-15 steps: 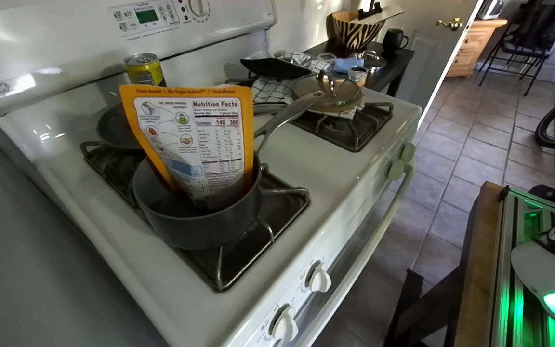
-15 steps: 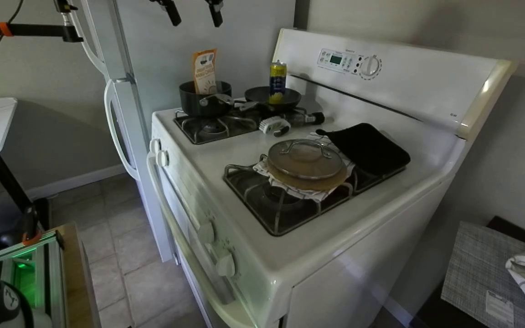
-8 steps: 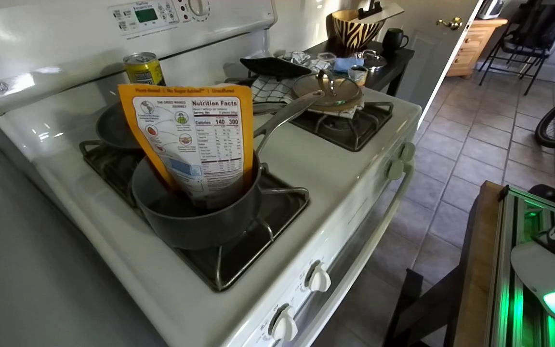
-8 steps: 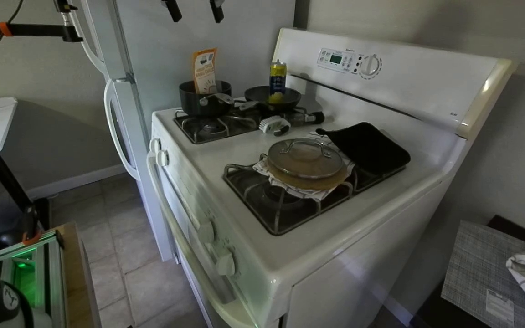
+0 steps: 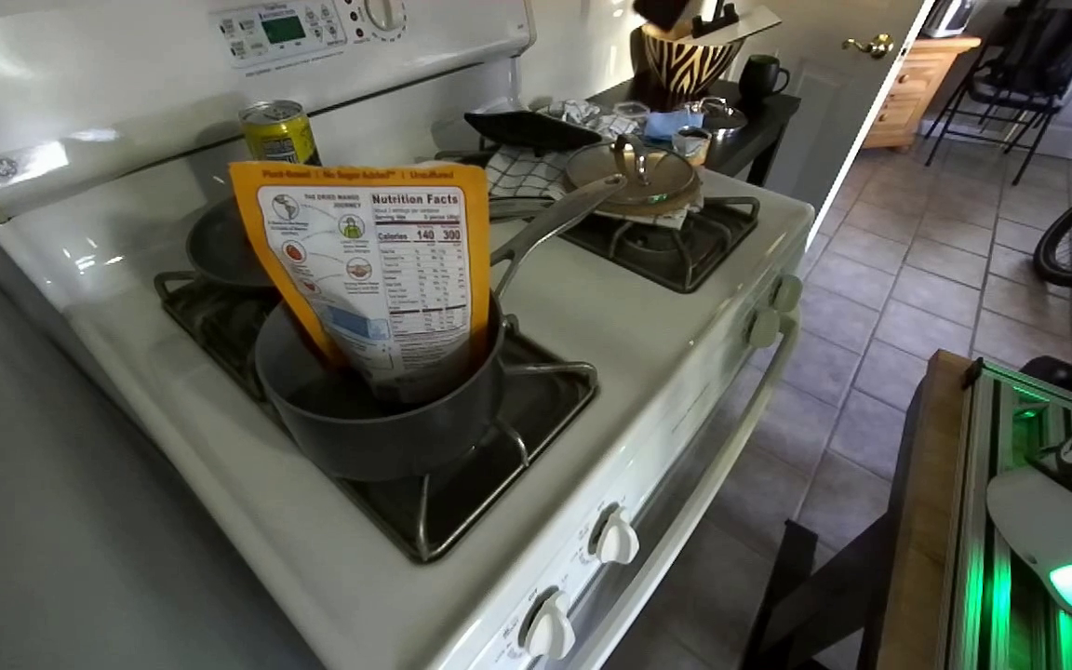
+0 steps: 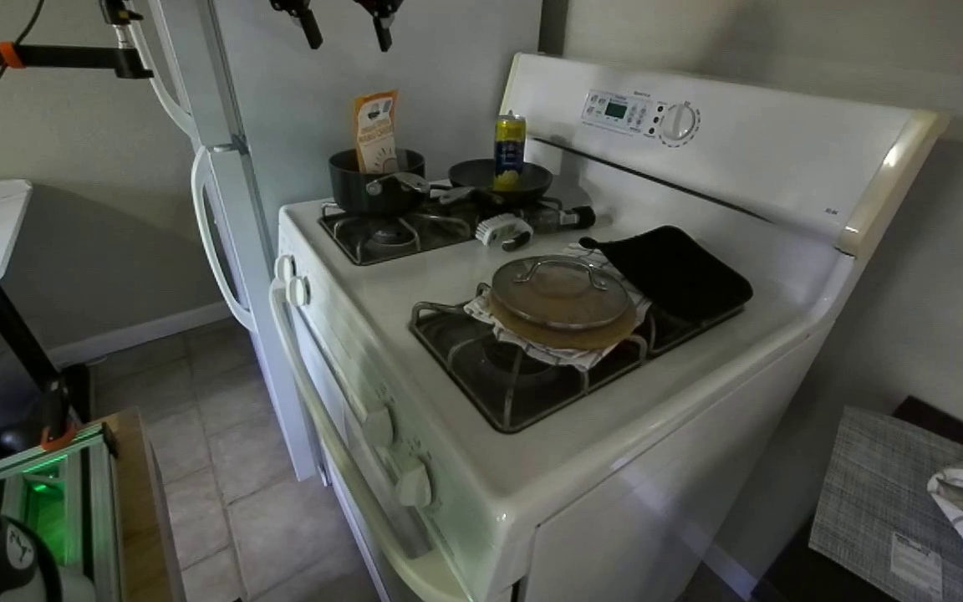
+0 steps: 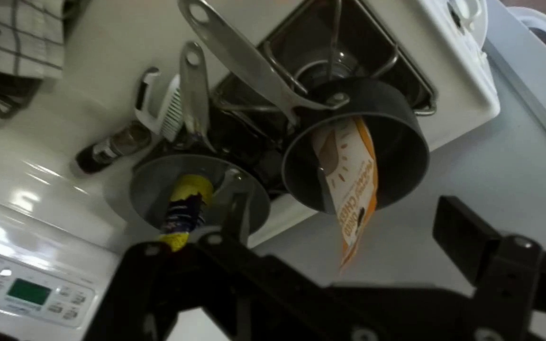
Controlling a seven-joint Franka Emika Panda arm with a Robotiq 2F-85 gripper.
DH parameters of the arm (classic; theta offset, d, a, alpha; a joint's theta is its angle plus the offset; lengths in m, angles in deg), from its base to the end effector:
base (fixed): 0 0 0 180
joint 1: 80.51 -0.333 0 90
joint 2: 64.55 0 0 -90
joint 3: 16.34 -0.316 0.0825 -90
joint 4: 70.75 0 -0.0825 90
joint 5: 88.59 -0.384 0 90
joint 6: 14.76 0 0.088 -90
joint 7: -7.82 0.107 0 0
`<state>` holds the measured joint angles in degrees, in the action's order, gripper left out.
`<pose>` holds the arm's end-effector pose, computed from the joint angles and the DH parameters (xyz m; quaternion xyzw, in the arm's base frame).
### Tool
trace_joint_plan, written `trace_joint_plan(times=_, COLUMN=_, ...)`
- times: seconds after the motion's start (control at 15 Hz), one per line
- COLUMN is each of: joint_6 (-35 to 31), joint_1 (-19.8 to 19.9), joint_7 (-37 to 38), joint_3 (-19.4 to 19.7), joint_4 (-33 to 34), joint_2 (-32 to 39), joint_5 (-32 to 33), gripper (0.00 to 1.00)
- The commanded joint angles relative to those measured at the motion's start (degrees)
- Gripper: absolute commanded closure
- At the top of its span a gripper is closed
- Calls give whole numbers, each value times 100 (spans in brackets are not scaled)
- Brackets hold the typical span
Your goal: Take the orange packet out of the pot
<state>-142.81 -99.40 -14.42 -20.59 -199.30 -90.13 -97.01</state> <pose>0.4158 0.1878 0.5878 -0.9113 -0.3466 -0.2163 0.0516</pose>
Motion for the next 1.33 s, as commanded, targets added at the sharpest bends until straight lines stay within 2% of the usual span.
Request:
trace_joint_plan(times=0.0, joint_6=-337, joint_1=-84, joint_7=160, joint_3=-323, joint_4=855, joint_2=1127, joint_5=-175, gripper=0)
trace_joint_plan(times=0.27, joint_6=-586, joint_1=55, joint_7=536, joint_3=-576, joint_4=1517, joint_2=2043, joint_5=-141, gripper=0)
trace_joint_plan(times=0.53, joint_6=-217, joint_1=94, joint_7=246, joint_3=-674, joint_4=2122, joint_2=2760, joint_5=-579, gripper=0)
trace_joint_plan(times=0.67, joint_6=12, joint_1=155, joint_7=276, joint_3=-755, joint_4=2342, joint_2=2997, joint_5=-550, gripper=0)
trace_joint_plan(times=0.73, joint_6=146, joint_1=193, joint_7=245, joint_3=-790, joint_4=2447, joint_2=3107, joint_5=-568, gripper=10)
trace_joint_plan(times=0.8, joint_6=290, joint_1=227, joint_7=267, joint_3=-822, joint_4=2536, joint_2=3178, joint_5=-547, gripper=26)
trace_joint_plan(times=1.13, joint_6=680, joint_1=371, joint_7=232, joint_3=-911, joint_4=2833, joint_2=3421, joint_5=-508, gripper=65)
trace_joint_plan(times=1.27, joint_6=725, joint_1=423, joint_7=-25, joint_3=-957, joint_4=2920, joint_2=3488, joint_5=-608, gripper=80)
